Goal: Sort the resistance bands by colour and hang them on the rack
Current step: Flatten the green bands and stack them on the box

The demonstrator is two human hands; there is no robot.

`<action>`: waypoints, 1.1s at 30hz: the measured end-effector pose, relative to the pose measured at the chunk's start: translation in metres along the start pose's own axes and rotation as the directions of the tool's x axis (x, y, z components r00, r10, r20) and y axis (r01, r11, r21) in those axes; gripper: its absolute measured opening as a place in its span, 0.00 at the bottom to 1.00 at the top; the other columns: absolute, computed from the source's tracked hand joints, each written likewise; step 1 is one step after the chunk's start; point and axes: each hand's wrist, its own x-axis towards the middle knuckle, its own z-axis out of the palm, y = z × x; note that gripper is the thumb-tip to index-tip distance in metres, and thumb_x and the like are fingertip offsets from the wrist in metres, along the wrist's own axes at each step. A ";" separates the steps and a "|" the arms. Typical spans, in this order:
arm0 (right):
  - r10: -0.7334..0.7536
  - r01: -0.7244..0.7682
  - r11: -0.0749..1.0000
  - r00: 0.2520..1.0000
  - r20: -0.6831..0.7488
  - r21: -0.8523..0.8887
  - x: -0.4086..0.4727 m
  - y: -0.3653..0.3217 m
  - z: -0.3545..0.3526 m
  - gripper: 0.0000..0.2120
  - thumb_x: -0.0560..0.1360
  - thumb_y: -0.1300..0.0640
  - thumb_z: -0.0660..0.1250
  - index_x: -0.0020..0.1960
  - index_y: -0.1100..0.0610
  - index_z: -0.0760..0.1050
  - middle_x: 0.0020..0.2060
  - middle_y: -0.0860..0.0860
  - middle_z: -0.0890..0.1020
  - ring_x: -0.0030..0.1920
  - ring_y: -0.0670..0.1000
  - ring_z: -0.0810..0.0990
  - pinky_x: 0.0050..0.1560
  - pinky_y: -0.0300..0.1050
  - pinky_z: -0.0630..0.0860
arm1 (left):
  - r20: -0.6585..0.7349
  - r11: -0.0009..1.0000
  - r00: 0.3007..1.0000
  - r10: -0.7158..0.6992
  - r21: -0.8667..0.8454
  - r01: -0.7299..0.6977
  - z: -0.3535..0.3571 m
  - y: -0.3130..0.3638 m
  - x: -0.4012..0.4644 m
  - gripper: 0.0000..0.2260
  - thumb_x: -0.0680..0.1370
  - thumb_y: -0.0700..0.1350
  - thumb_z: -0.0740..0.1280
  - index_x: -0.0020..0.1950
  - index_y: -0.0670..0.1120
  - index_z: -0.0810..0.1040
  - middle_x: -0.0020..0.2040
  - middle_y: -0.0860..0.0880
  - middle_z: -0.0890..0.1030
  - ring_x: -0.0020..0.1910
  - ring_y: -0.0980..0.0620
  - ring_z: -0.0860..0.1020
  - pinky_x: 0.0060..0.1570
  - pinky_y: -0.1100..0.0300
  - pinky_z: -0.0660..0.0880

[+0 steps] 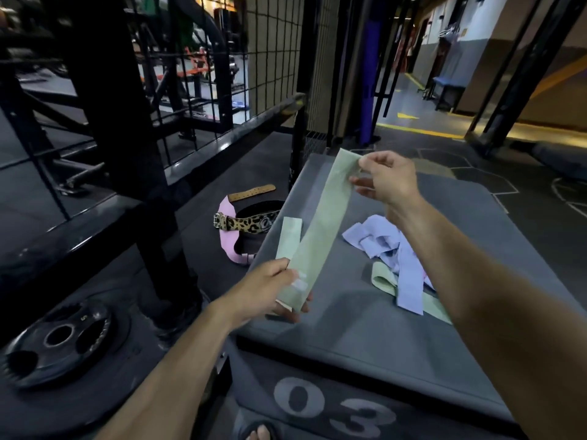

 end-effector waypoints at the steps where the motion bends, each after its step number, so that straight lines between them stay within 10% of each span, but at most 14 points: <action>1: 0.009 -0.009 1.000 1.000 0.008 -0.023 0.006 0.008 0.006 0.04 0.79 0.61 0.69 0.45 0.56 0.77 0.44 0.55 0.83 0.32 0.50 0.85 0.32 0.43 0.80 | -0.021 0.998 1.000 0.000 0.059 0.001 -0.006 -0.003 0.003 0.10 0.84 0.43 0.62 0.53 0.37 0.75 0.45 0.38 0.81 0.40 0.46 0.82 0.37 0.52 0.81; 5: 0.053 -0.051 0.995 0.999 0.012 -0.081 0.028 0.037 0.028 0.05 0.79 0.62 0.69 0.45 0.56 0.76 0.41 0.54 0.83 0.31 0.51 0.85 0.35 0.47 0.81 | -0.105 0.983 0.994 0.024 0.183 -0.005 -0.025 -0.007 0.012 0.14 0.81 0.46 0.67 0.40 0.38 0.73 0.36 0.49 0.70 0.36 0.54 0.72 0.42 0.48 0.81; 14: 0.125 -0.126 0.986 0.992 -0.020 -0.111 0.076 0.079 0.057 0.06 0.79 0.62 0.69 0.43 0.55 0.76 0.37 0.53 0.83 0.29 0.49 0.84 0.33 0.44 0.81 | -0.271 0.997 0.960 -0.077 -0.016 0.075 -0.045 0.001 0.023 0.08 0.82 0.38 0.67 0.51 0.33 0.80 0.43 0.37 0.83 0.34 0.44 0.84 0.32 0.55 0.82; 23: 0.147 -0.111 0.945 0.984 0.097 -0.309 0.085 0.128 0.085 0.11 0.75 0.67 0.69 0.37 0.56 0.77 0.34 0.51 0.79 0.31 0.45 0.74 0.23 0.29 0.66 | -0.134 0.938 0.947 -0.294 0.153 0.312 -0.041 -0.001 0.025 0.06 0.79 0.37 0.67 0.47 0.36 0.82 0.35 0.44 0.85 0.31 0.48 0.81 0.27 0.61 0.75; 33: 0.249 -0.210 0.912 0.966 0.067 -0.352 0.087 0.176 0.103 0.12 0.71 0.66 0.70 0.34 0.52 0.80 0.33 0.47 0.81 0.34 0.47 0.77 0.32 0.35 0.72 | -0.155 0.902 0.938 -0.311 0.262 0.343 -0.047 -0.010 0.031 0.05 0.80 0.39 0.70 0.50 0.42 0.74 0.31 0.46 0.82 0.23 0.52 0.77 0.23 0.60 0.73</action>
